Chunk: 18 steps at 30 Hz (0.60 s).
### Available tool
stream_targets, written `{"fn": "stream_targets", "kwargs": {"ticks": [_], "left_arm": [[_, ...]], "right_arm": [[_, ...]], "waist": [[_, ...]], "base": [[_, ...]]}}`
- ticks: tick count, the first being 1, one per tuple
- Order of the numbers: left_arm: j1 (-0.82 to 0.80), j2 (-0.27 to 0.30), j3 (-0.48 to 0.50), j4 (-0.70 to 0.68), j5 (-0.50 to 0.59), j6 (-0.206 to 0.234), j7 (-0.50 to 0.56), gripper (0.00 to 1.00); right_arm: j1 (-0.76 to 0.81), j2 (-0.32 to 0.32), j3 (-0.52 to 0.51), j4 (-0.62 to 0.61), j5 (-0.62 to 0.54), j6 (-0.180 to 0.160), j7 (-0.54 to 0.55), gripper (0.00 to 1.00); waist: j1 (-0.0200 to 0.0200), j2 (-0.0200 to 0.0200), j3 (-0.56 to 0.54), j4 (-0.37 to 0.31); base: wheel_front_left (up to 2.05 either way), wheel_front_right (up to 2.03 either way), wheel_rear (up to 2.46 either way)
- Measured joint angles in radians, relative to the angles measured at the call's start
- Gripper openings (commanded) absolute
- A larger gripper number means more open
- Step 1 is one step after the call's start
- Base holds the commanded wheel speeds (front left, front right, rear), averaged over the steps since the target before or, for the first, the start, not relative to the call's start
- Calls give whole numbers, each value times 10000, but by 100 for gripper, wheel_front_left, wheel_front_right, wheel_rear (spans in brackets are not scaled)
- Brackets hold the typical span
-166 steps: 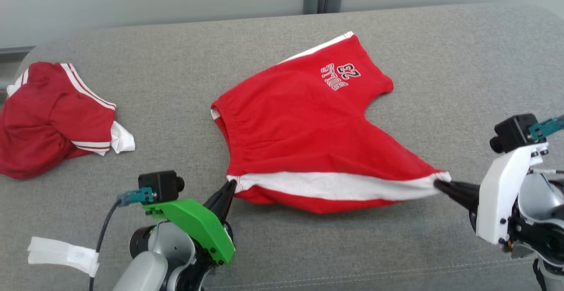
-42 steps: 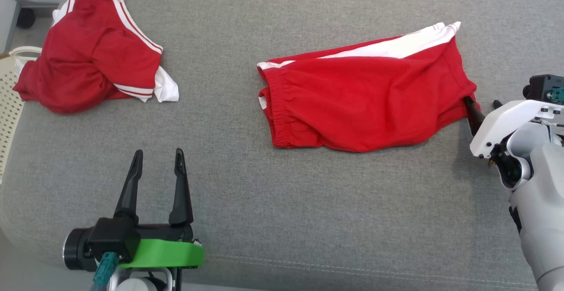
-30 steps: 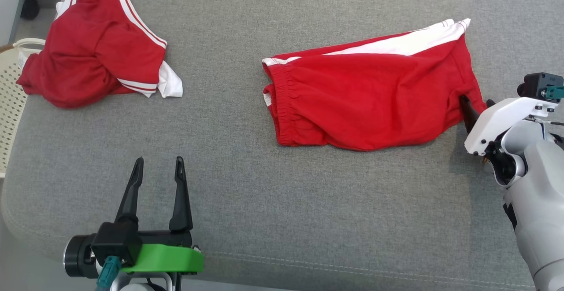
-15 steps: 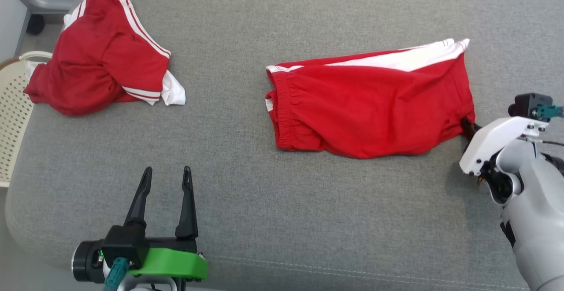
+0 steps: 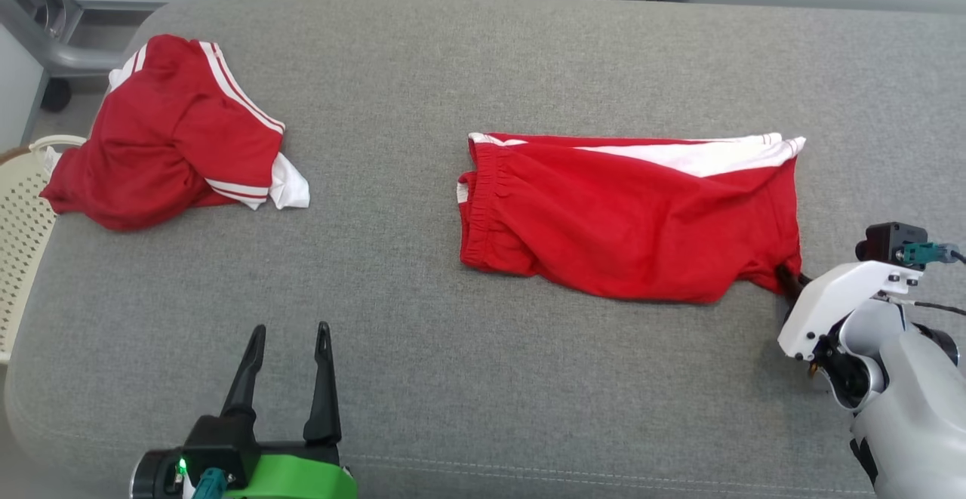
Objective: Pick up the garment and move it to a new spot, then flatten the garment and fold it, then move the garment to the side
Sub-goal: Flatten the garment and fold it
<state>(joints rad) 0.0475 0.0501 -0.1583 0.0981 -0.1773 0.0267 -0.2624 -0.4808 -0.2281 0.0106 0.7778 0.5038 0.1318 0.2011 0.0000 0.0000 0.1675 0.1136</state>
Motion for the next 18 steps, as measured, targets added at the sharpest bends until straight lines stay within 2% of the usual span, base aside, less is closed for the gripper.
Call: {"fn": "stream_targets", "kwargs": {"ticks": [1, 8, 14, 18], "left_arm": [[35, 0, -10, 40, -10, 4, -2, 100], [79, -2, -44, 316, -81, 59, 0, 100], [320, -6, 169, 546, -268, 188, 0, 100], [530, 2, 378, 683, -449, 263, 0, 100]], "right_arm": [[68, 4, -17, -15, -13, 0, -10, 100], [530, 245, -173, -159, -138, -4, -502, 100], [1192, 326, -309, -779, -669, -6, -1546, 100], [1765, 663, -504, -1432, -965, -6, -2182, 100]], "waist": [[0, 0, -58, -12], [0, 0, -543, -21], [-1, 0, -1088, 6], [0, 0, -1515, 0]], "base": [[0, 0, 0], [0, 0, 0], [0, 0, 0], [0, 0, 0]]}}
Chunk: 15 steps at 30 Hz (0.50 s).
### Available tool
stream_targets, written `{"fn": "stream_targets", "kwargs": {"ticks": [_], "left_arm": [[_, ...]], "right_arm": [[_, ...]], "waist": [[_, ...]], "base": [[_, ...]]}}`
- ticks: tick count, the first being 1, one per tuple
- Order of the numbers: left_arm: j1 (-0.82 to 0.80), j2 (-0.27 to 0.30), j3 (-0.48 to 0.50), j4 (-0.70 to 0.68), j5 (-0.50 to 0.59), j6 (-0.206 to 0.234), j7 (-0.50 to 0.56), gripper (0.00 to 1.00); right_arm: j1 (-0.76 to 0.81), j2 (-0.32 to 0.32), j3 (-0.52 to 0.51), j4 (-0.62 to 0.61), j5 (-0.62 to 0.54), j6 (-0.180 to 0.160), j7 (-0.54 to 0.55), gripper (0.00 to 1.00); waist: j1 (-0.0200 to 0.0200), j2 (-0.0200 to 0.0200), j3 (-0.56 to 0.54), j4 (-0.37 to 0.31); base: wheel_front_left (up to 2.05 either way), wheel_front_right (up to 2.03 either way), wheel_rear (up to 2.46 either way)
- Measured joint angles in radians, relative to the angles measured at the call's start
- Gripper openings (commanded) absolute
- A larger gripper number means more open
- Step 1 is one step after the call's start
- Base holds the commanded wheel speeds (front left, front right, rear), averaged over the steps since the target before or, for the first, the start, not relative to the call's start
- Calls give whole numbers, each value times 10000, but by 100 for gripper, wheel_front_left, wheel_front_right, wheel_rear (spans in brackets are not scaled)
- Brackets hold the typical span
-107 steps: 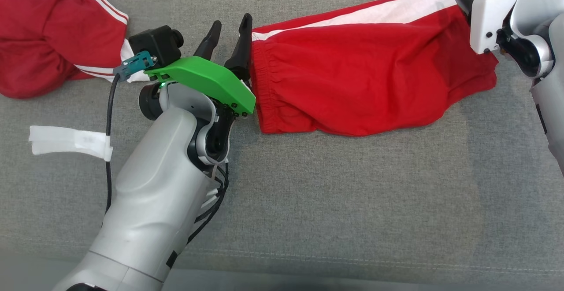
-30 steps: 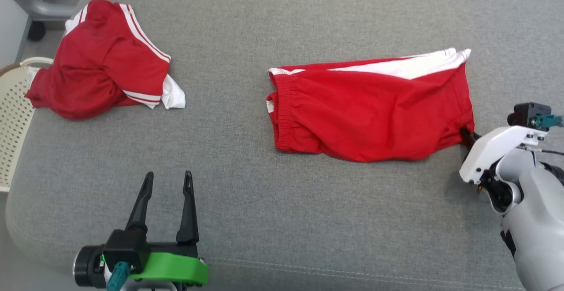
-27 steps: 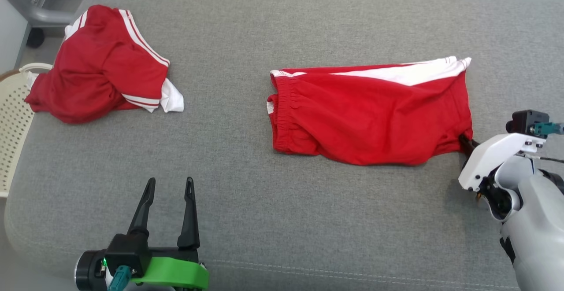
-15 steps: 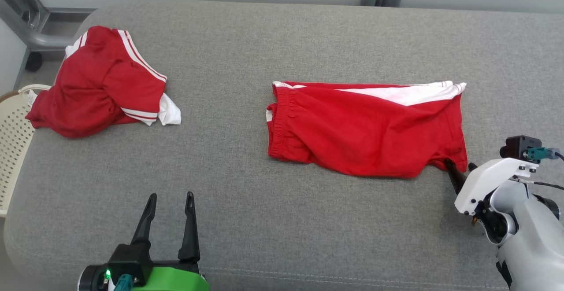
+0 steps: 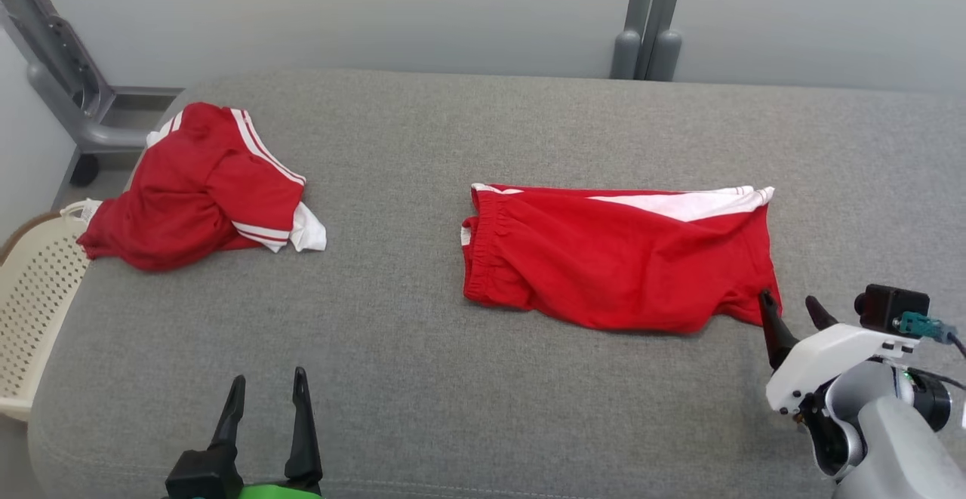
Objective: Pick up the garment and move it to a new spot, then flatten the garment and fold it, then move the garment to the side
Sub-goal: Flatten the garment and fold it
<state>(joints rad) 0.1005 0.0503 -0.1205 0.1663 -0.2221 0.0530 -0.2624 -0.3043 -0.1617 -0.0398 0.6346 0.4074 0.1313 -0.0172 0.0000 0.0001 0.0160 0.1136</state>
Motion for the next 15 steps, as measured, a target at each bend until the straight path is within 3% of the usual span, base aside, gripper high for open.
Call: {"fn": "stream_targets", "kwargs": {"ticks": [10, 15], "left_arm": [[116, 240, 199, 332, -221, -2, 6, 100], [118, 314, 188, 341, -234, -2, 58, 100]], "right_arm": [[1576, 677, 267, -2125, -539, -2, -984, 100], [2427, 880, 351, -3139, -1333, -2, -1312, 100]], "waist": [[0, 0, -716, -167], [0, 0, -885, -325]], "base": [[0, 0, 0], [0, 0, 0]]}}
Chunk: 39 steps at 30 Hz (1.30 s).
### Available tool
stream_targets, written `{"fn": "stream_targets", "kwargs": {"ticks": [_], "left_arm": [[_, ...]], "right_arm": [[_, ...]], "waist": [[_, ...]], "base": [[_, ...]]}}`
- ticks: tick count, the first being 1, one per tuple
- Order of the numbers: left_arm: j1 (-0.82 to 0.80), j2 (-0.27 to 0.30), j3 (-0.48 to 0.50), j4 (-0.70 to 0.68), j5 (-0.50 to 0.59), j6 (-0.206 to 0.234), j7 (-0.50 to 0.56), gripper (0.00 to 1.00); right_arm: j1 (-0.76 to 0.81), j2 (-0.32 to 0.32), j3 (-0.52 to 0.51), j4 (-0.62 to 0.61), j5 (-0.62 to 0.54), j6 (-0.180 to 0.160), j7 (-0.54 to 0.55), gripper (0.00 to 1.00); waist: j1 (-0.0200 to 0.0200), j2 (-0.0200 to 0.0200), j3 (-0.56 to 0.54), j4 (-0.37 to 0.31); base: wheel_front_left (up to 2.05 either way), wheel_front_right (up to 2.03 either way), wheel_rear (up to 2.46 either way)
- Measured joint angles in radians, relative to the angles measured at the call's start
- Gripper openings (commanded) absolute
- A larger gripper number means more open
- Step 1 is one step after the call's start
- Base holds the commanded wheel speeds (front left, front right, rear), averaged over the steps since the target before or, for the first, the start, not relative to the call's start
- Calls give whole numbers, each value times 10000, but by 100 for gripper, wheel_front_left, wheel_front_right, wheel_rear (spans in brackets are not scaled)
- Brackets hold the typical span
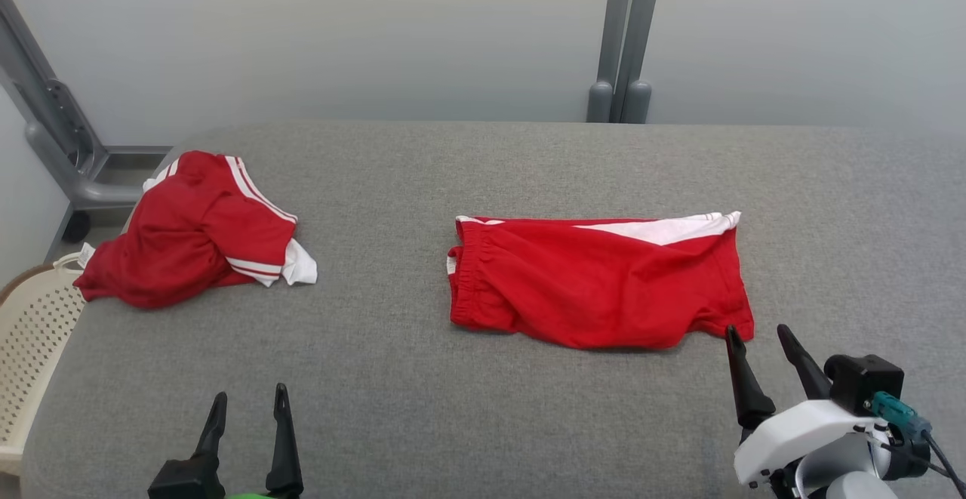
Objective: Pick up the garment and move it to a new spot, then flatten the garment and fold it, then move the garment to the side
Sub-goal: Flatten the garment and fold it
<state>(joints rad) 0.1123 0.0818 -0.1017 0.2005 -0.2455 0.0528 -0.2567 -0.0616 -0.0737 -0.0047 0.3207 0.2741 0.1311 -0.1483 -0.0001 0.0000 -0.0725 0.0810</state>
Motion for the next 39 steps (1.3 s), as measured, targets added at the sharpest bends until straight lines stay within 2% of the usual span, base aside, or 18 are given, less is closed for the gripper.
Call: {"fn": "stream_targets", "kwargs": {"ticks": [9, 22, 39], "left_arm": [[217, 378, 50, 424, -265, -276, 408, 100], [649, 548, -61, 61, -353, -190, 796, 100], [711, 594, -207, -21, -458, -144, 807, 100]], "right_arm": [[1118, 221, -73, -991, -1028, -2, -13, 100], [1698, 238, 19, -1070, -1200, 0, 75, 100], [1713, 240, 84, -1018, -826, 0, 102, 100]], "waist": [[0, 0, -255, -240], [0, 0, -652, -488], [0, 0, -525, -641]], "base": [[0, 0, 0], [0, 0, 0], [0, 0, 0]]}}
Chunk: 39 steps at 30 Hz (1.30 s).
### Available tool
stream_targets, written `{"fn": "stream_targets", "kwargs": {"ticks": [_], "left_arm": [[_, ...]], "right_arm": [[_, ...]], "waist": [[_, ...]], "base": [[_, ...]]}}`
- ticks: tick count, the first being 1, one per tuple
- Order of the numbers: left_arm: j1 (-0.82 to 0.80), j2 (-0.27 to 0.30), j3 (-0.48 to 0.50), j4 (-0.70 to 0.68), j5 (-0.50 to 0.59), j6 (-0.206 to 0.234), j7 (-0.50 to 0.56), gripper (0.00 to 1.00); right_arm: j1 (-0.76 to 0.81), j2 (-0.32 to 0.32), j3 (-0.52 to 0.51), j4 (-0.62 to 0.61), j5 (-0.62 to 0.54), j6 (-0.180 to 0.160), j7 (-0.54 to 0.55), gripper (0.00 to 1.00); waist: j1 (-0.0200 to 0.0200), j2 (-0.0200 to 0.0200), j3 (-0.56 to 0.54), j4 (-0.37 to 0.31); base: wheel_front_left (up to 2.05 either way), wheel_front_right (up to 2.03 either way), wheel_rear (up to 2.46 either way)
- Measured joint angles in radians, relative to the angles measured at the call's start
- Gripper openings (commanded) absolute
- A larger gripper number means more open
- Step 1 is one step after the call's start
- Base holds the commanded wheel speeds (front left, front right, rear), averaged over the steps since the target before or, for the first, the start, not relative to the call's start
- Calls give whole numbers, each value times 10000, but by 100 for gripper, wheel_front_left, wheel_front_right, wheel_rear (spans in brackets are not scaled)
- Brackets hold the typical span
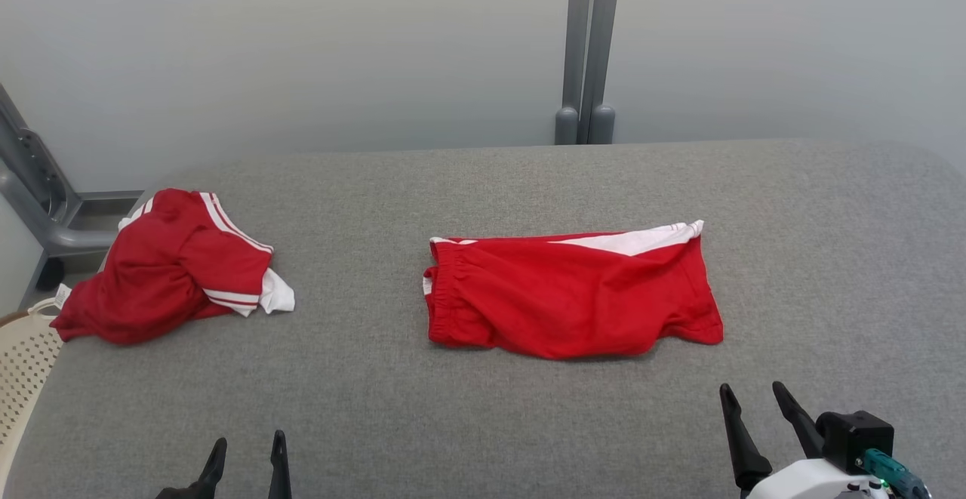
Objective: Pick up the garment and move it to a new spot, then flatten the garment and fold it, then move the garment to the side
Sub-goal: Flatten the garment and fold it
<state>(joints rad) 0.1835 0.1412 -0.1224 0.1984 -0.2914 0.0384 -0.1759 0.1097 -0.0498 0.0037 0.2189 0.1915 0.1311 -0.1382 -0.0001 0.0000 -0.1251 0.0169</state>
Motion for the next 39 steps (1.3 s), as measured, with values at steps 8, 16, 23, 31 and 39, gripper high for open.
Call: {"fn": "stream_targets", "kwargs": {"ticks": [8, 16, 23, 31, 39], "left_arm": [[0, 6, -46, -104, -213, 40, 73, 100], [-109, 27, -171, -290, -192, 40, 75, 100], [-332, 86, -397, -408, -136, -29, 176, 100], [-822, 142, -692, -631, 40, -90, 351, 100], [-1223, 276, -832, -911, 140, -132, 426, 100]], "right_arm": [[-174, -4, -61, 217, 96, 0, 332, 100], [-1819, 10, -481, 604, 437, -2, 3448, 100], [-4064, 10, -1841, 1037, -706, 0, 6380, 100], [-5823, 17, -2422, 1747, -1616, 0, 8345, 100], [-6898, -59, -3112, 2426, -2638, 0, 8844, 100]], "waist": [[0, 0, 78, 43], [0, 0, 391, 72], [1, 0, 823, 299], [0, 0, 1423, 816], [1, 0, 2159, 1140]], "base": [[0, 0, 0], [0, 0, 0], [0, 0, 0], [0, 0, 0], [0, 0, 0]]}}
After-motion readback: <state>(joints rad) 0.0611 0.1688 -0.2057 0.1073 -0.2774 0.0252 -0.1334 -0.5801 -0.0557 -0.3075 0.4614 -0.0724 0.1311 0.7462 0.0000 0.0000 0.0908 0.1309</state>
